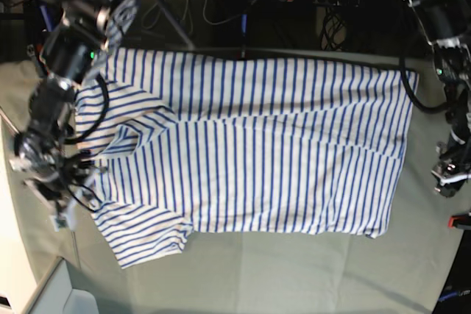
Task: Layout the t-shirt on the table in an organized manner, then fold the t-shirt properly
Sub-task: 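Lower both grippers onto the shirt's middle and grasp the fabric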
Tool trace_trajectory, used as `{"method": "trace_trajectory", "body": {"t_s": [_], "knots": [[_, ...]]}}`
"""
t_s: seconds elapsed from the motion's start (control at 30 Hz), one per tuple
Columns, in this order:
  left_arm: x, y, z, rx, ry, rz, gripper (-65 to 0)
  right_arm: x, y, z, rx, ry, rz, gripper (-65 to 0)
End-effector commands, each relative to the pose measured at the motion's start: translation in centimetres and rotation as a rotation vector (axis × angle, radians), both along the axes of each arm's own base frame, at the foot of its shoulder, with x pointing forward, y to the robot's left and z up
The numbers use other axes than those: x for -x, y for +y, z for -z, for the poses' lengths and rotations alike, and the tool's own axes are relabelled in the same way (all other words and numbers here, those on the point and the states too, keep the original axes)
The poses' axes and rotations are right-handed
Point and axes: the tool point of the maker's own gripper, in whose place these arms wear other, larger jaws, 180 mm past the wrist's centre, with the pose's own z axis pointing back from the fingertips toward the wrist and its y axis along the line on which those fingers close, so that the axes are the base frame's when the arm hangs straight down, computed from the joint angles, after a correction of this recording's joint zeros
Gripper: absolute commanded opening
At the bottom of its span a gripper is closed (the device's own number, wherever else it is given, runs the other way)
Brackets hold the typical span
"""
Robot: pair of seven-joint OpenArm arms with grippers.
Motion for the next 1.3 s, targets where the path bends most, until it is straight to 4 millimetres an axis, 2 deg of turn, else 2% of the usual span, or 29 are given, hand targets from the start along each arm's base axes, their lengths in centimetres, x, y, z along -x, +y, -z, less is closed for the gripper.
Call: {"method": "trace_trajectory", "body": {"t_s": [0.0, 0.1, 0.17, 0.3, 0.43, 0.53, 0.77, 0.93, 1.07, 1.27], "knots": [[-1.6, 0.0, -1.8, -0.015, -0.051, 0.014, -37.4, -2.2, -0.4, -1.6, -0.005, -0.051, -0.009, -35.8], [-3.9, -0.8, -1.4, 0.018, -0.042, 0.030, -37.4, -5.2, 1.3, -0.4, -0.126, -0.071, -0.050, -35.8], [-5.1, -1.1, -1.0, 0.038, -0.032, 0.036, -37.4, -6.2, 1.6, 0.3, -0.182, -0.090, -0.061, -35.2], [-7.1, -1.4, -0.2, 0.043, 0.013, 0.041, -37.4, -6.5, 1.4, 1.7, -0.274, -0.129, -0.059, -29.2], [-8.4, -1.3, 0.0, -0.067, 0.023, 0.039, -37.3, -6.2, -0.9, 2.6, -0.266, -0.176, 0.031, -27.1], [-9.1, -2.7, 1.2, -0.159, 0.024, 0.075, -37.3, -6.2, -1.2, 2.7, -0.263, -0.197, 0.051, -27.1], [-9.2, -5.2, 4.1, -0.268, 0.052, 0.157, -37.3, -6.1, -2.7, 3.0, -0.214, -0.201, 0.124, -27.1], [-9.0, -5.8, 5.9, -0.319, 0.089, 0.190, -37.3, -5.3, -3.7, 3.8, -0.169, -0.215, 0.176, -27.0], [-8.5, -5.3, 7.1, -0.334, 0.117, 0.180, -37.3, -3.9, -2.8, 6.1, -0.192, -0.160, 0.179, -27.0], [-8.2, -5.0, 7.5, -0.336, 0.130, 0.172, -37.3, -2.8, -1.8, 7.8, -0.220, -0.111, 0.179, -27.0]]}}
